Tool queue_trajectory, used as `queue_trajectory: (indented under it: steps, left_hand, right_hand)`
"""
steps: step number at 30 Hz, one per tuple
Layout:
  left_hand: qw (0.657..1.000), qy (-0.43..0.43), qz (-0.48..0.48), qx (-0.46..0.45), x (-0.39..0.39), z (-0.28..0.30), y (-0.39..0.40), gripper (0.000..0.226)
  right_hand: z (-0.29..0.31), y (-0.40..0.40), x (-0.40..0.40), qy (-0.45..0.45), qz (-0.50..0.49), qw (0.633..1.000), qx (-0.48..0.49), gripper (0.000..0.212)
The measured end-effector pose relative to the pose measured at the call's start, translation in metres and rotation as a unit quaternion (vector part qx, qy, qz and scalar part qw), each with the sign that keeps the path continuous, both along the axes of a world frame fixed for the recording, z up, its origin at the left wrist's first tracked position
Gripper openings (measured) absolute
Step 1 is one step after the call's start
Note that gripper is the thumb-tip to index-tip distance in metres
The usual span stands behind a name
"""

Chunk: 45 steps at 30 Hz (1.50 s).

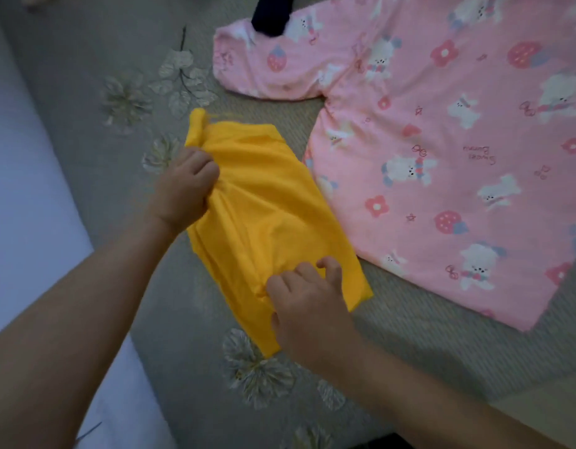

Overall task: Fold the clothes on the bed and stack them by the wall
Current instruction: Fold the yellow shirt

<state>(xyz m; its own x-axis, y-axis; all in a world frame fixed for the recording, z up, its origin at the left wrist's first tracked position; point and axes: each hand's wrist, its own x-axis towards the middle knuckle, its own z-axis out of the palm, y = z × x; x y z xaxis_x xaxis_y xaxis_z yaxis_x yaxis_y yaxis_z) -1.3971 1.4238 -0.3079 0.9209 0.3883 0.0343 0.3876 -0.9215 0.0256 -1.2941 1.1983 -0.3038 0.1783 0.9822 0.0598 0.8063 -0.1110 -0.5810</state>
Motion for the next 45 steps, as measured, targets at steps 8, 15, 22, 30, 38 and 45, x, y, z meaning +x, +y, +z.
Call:
queue_trajectory:
  steps: [8,15,22,30,38,45]
  left_hand:
    - [0.846,0.438,0.265,-0.15,-0.131,-0.067,-0.062,0.081]
    - [0.912,0.325,0.218,-0.126,-0.148,-0.1,-0.09,0.063]
    - [0.949,0.229,0.173,-0.13,-0.153,-0.11,-0.084,0.065]
    - [0.983,0.164,0.023,-0.075,-0.137,-0.099,-0.12,0.065]
    - [0.972,0.132,0.072,-0.182,-0.121,-0.1,-0.153,0.038]
    - [0.966,0.152,0.118,-0.174,-0.124,-0.102,-0.147,0.045]
  right_hand:
    - [-0.075,-0.012,-0.098,-0.03,0.185,0.908,-0.374,0.04]
    - [-0.088,-0.025,-0.121,-0.131,0.177,0.931,-0.29,0.085]
    - [-0.111,-0.029,-0.116,-0.219,0.239,0.923,-0.207,0.051]
    - [-0.103,-0.059,-0.04,-0.179,0.33,0.922,-0.092,0.051]
    - [-0.081,-0.058,0.024,-0.09,0.371,0.924,-0.012,0.051]
    - [-0.09,-0.08,-0.025,-0.232,0.348,0.884,-0.206,0.057]
